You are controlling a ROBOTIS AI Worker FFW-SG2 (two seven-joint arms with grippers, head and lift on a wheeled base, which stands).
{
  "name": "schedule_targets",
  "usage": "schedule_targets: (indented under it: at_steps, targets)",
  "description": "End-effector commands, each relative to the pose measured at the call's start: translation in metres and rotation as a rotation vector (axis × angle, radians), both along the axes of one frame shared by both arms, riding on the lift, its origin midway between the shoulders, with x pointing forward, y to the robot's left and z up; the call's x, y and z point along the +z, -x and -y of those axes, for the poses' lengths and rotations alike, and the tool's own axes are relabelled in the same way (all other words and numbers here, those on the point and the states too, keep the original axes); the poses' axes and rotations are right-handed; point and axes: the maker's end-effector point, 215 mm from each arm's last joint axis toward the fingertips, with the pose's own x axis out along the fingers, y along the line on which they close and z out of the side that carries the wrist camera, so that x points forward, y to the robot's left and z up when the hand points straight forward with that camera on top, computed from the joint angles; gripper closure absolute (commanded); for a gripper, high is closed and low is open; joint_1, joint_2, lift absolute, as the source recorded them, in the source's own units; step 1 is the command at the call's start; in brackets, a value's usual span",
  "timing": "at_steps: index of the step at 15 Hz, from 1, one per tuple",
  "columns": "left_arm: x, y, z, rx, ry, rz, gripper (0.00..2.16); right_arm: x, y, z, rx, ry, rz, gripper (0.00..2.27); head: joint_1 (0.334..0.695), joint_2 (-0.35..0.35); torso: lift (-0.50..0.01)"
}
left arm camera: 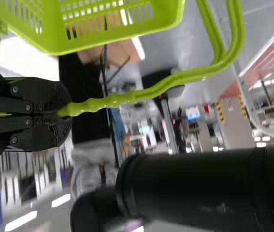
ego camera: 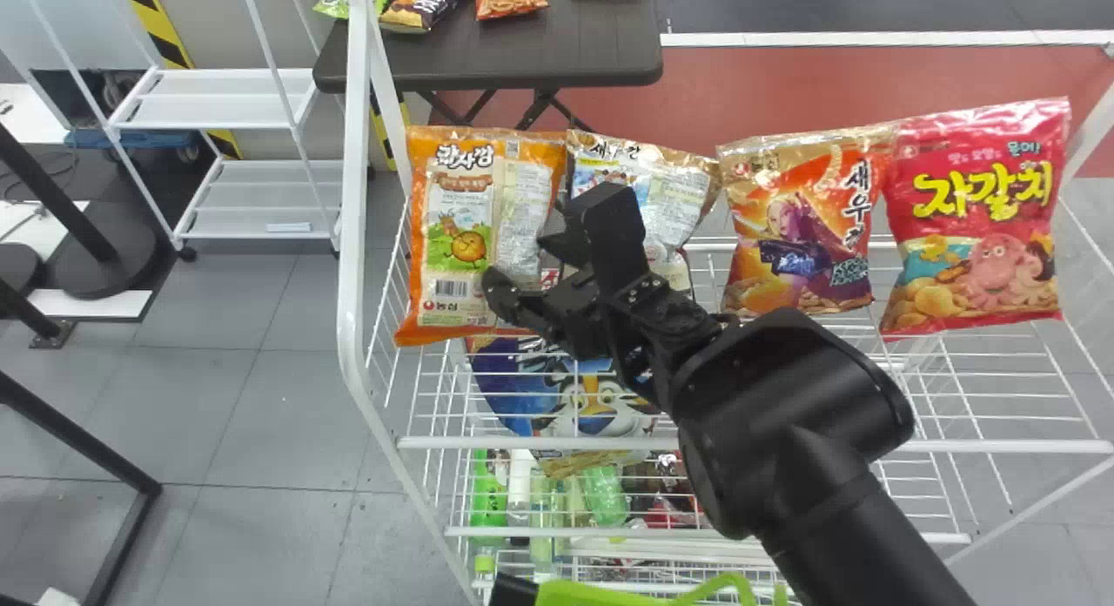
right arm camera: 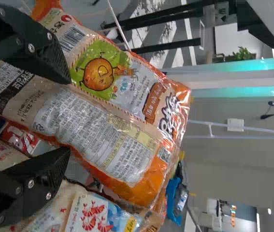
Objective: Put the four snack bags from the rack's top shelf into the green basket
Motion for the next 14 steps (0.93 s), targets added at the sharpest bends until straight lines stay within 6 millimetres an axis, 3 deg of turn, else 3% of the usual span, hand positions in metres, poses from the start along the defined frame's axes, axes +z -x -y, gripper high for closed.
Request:
schedule_targets:
  at_steps: [1,6,10,12,14]
  targets:
    - [-0.004,-0.001,0.000,-0.003,-0.019,0.000,2.14,-0.004,0.015,-0.002,0.030,0.030,-0.051,2.23,0.695,0.063,0.000]
    - [-0.013,-0.017,-0.022,0.048,-0.050,0.001,2.15,0.011,0.036,0.006,0.015,-0.034,-0.069,2.23,0.695,0.085,0.000]
    - [-0.016,-0.022,-0.027,0.065,-0.066,0.015,2.15,0.081,0.079,0.018,-0.010,-0.161,-0.046,2.23,0.695,0.105,0.000]
    - [-0.017,-0.025,-0.028,0.071,-0.077,0.031,2.15,0.092,0.102,0.074,-0.075,-0.121,-0.047,2.23,0.695,0.089,0.000]
    - [-0.020,-0.028,-0.030,0.077,-0.088,0.038,2.14,0.105,0.120,0.145,-0.168,-0.083,-0.016,2.23,0.695,0.016,0.000]
